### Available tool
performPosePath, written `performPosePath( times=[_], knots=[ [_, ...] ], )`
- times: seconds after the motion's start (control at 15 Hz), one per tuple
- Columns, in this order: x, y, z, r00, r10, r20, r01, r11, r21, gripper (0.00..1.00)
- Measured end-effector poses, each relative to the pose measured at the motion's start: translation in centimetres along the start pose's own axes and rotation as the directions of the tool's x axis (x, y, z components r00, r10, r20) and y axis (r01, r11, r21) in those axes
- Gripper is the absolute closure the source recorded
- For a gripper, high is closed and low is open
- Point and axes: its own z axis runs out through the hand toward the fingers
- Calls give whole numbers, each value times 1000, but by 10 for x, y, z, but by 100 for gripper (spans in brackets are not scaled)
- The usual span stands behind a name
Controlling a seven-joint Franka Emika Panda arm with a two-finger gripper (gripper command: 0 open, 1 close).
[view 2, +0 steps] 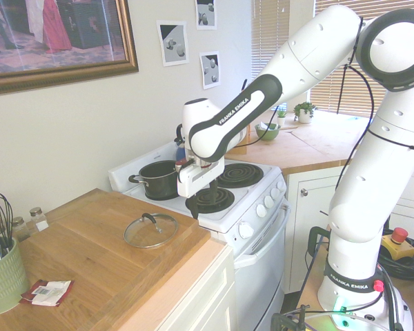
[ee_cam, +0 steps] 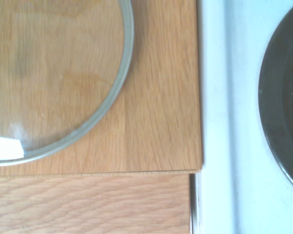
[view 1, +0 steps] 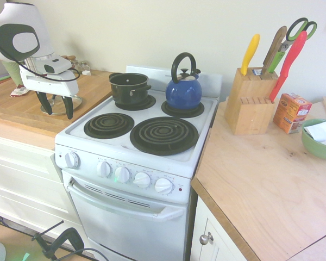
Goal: Cover the lid of the pot
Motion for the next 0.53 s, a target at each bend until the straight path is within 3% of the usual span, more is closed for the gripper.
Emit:
performPosePath(
  times=[0.27,0.53],
  knots=[
    [6,-9,-16,999,-2,-34,3,999,32,0],
    [4,-62,-71,995,-13,-102,23,995,92,0]
  ],
)
